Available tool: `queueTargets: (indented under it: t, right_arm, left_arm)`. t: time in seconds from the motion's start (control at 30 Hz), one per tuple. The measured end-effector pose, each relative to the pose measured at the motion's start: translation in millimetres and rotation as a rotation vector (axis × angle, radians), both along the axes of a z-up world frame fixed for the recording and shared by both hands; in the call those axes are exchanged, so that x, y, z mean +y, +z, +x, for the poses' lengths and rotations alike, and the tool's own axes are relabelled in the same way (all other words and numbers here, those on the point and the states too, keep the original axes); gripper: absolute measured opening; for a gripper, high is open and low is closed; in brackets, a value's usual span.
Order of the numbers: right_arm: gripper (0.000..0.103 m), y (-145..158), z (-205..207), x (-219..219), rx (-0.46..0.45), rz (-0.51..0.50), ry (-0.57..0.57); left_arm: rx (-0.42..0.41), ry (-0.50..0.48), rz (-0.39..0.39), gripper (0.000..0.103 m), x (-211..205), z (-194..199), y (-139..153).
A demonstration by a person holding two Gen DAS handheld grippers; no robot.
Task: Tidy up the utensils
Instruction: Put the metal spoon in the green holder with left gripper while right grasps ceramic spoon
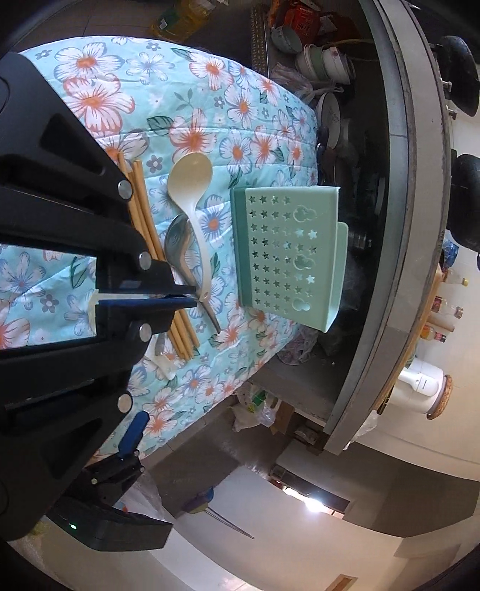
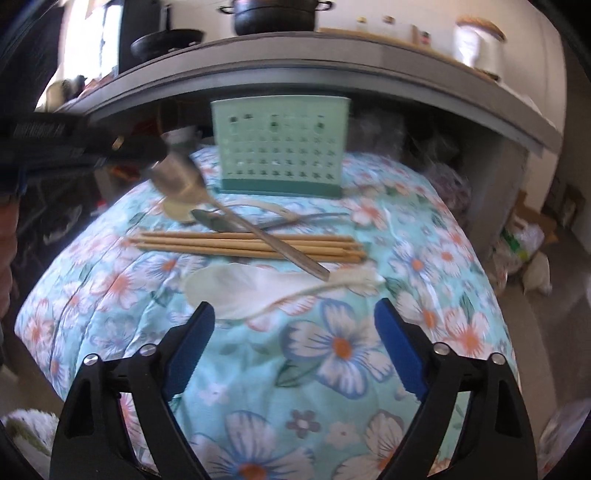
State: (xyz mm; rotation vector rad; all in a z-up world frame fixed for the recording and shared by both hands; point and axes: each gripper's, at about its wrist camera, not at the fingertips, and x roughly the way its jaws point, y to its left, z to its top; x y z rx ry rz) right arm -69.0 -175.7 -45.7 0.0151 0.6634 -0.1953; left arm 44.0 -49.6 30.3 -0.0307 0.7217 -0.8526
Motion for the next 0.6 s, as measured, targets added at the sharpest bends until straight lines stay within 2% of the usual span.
queueTargets:
  t: [0.23,0.37,0.53,0.6]
  right_arm:
    - [0.065,-5,10,38,0.035,-0.149,0.120]
    - [0.052,-13,23,57,0.073,-0.255,0.159]
    - [0.030,-28,41,70,0.125,-0.346,0.168]
    - [0.014,-31,44,73,0.132,-0.373,0.161]
  left_arm:
    - [-0.046,0.044,-0.067,0.001,17,7,26]
    - [-0.067,0.064,-0.093,0.001,24,9,39]
    - [-0.086,0.087,-0.103,0.001,31,12,52]
    - [-0.089,0.096,-0.111,0.001,34,13,58]
